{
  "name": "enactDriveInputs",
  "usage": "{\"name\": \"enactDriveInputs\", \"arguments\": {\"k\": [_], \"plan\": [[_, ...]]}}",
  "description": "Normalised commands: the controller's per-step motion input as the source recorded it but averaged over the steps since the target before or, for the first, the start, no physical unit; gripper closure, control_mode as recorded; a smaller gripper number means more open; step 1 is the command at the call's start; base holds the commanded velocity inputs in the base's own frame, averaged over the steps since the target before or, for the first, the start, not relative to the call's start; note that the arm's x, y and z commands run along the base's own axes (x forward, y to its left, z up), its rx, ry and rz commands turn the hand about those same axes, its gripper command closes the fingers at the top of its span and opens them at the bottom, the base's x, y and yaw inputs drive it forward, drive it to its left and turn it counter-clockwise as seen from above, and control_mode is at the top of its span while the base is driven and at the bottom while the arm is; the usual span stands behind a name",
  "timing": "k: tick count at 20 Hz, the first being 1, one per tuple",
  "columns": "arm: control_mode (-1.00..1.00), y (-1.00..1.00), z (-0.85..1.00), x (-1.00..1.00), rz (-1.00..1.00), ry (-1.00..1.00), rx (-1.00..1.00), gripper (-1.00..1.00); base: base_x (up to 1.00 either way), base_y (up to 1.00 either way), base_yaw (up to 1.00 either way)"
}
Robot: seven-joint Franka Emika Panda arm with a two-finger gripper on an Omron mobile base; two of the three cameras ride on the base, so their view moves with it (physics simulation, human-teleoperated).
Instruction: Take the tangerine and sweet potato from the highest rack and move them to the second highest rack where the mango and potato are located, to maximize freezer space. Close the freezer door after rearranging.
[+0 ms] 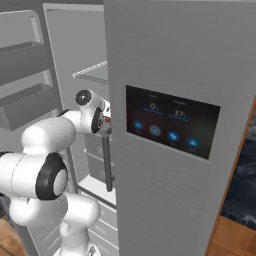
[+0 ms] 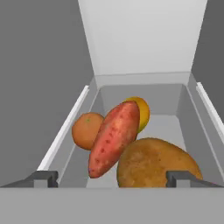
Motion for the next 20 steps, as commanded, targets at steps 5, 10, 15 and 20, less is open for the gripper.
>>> {"name": "enactDriveInputs", "arguments": {"k": [5,10,15,20], "plan": [[-1.00,0.02,0.38,-0.81,0.00,0.00,0.06,-1.00,0.00,0.00,0.00],[-1.00,0.00,0.25,-0.92,0.00,0.00,0.01,-1.00,0.00,0.00,0.00],[-1.00,0.00,0.23,-1.00,0.00,0.02,0.00,-1.00,0.00,0.00,0.00],[-1.00,0.00,0.27,-0.98,0.00,0.05,0.00,-1.00,0.00,0.00,0.00]]}}
